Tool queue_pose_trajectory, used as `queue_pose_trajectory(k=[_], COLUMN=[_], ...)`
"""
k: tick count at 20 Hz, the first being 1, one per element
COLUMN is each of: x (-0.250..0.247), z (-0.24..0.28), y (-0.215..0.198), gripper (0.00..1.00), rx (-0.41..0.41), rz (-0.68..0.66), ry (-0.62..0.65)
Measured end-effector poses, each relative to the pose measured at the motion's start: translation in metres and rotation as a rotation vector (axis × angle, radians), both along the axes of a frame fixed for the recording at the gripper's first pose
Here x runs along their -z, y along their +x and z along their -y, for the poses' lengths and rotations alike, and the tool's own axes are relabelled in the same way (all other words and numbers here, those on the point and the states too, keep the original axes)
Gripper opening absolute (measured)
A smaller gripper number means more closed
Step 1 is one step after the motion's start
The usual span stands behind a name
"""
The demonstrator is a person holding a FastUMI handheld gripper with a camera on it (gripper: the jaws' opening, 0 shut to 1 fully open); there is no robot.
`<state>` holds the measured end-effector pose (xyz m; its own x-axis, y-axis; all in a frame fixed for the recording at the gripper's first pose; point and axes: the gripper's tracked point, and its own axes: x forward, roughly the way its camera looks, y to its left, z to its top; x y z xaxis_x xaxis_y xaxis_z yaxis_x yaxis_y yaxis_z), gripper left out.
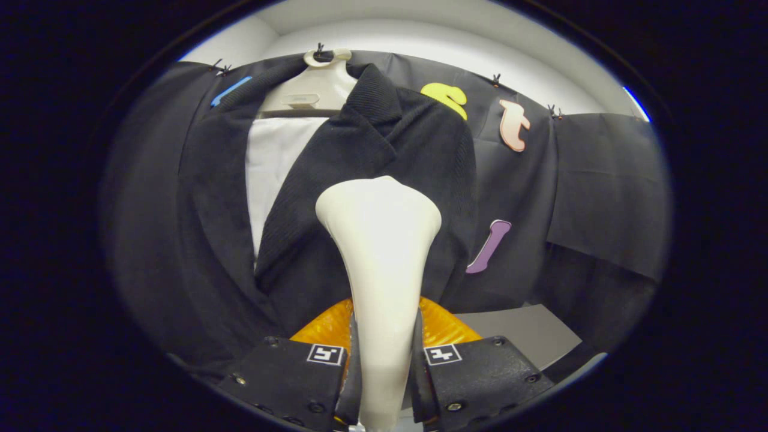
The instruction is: Iron the clothes twice with a garment steamer, once on the left side and once on the right side.
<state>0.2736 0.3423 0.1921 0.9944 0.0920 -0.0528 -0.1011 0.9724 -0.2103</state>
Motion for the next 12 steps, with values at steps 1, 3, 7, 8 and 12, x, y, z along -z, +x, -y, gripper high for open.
queue_pose_trajectory(k=[1,3,7,8,12], x=[0.008,0.019,0.045,0.051,0.081], z=[0.000,0.000,-0.001,0.000,0.005], y=[-0.001,-0.001,-0.001,0.000,0.002], gripper=[0.35,0.35,0.35,0.36,0.36], rx=[0.000,0.001,0.004,0.007,0.021], rz=[-0.011,-0.021,-0.039,-0.044,-0.064], ry=[-0.002,-0.011,-0.040,-0.052,-0.094])
